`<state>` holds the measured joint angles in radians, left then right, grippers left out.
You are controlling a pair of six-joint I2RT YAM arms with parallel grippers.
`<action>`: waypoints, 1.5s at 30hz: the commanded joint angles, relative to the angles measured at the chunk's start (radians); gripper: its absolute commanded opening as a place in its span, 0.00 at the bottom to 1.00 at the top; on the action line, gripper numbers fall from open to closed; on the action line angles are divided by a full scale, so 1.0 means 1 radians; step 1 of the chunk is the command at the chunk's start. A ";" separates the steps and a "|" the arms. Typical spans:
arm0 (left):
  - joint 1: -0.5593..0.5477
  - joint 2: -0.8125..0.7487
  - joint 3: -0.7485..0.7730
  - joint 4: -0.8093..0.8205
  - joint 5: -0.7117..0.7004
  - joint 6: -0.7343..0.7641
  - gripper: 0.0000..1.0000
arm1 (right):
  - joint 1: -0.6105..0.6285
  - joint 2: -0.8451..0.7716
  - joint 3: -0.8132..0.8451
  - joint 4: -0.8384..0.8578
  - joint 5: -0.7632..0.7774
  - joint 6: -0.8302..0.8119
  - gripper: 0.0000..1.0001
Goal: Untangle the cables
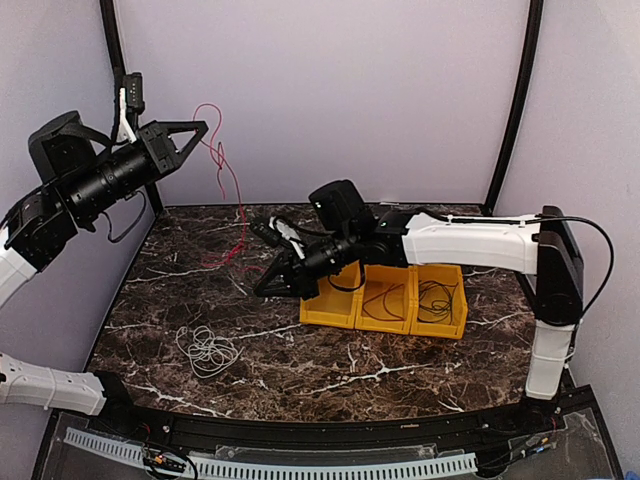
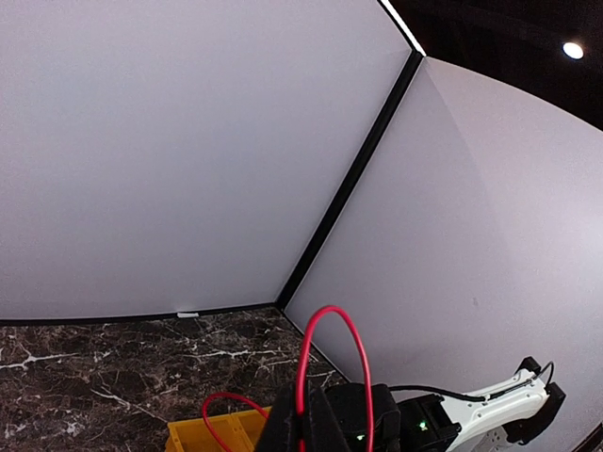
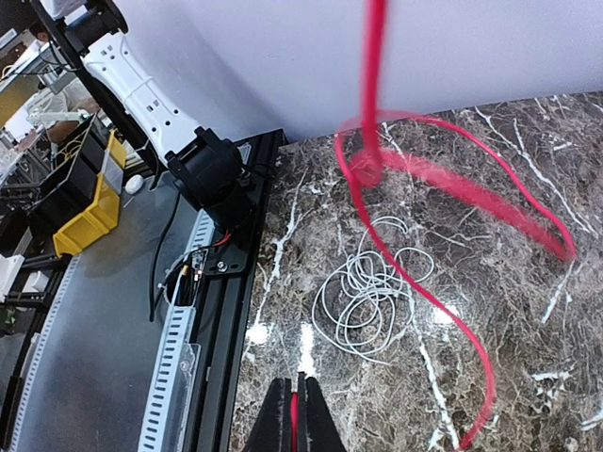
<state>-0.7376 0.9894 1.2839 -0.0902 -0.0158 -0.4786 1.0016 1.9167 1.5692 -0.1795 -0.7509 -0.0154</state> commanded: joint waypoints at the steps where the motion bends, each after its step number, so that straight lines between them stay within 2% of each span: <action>1: 0.003 -0.030 -0.014 0.031 -0.008 0.007 0.00 | 0.003 -0.021 0.008 0.044 0.001 0.003 0.00; 6: 0.002 -0.039 0.031 -0.009 -0.043 0.050 0.00 | -0.067 -0.128 -0.126 0.023 0.081 -0.071 0.00; 14: 0.002 -0.062 0.099 -0.076 -0.113 0.118 0.00 | -0.437 -0.202 -0.307 -0.090 0.114 -0.161 0.00; 22: 0.001 -0.064 0.097 -0.055 -0.151 0.141 0.00 | -0.682 -0.260 -0.394 -0.088 0.126 -0.184 0.00; 29: 0.002 -0.036 0.068 -0.026 -0.127 0.114 0.00 | -0.735 -0.316 -0.418 -0.071 0.143 -0.193 0.00; 33: 0.002 0.020 0.034 0.004 -0.034 0.064 0.00 | -0.732 -0.386 -0.445 -0.059 0.116 -0.217 0.00; 38: 0.001 0.101 -0.017 0.126 0.079 0.006 0.00 | -0.709 -0.410 -0.447 -0.130 0.068 -0.250 0.00; 45: -0.018 0.252 0.017 0.257 0.186 -0.047 0.00 | -0.611 -0.392 -0.515 -0.176 0.015 -0.290 0.00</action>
<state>-0.7403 1.2053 1.2755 0.0311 0.0830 -0.4843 0.3397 1.5200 1.0924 -0.3210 -0.6872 -0.2733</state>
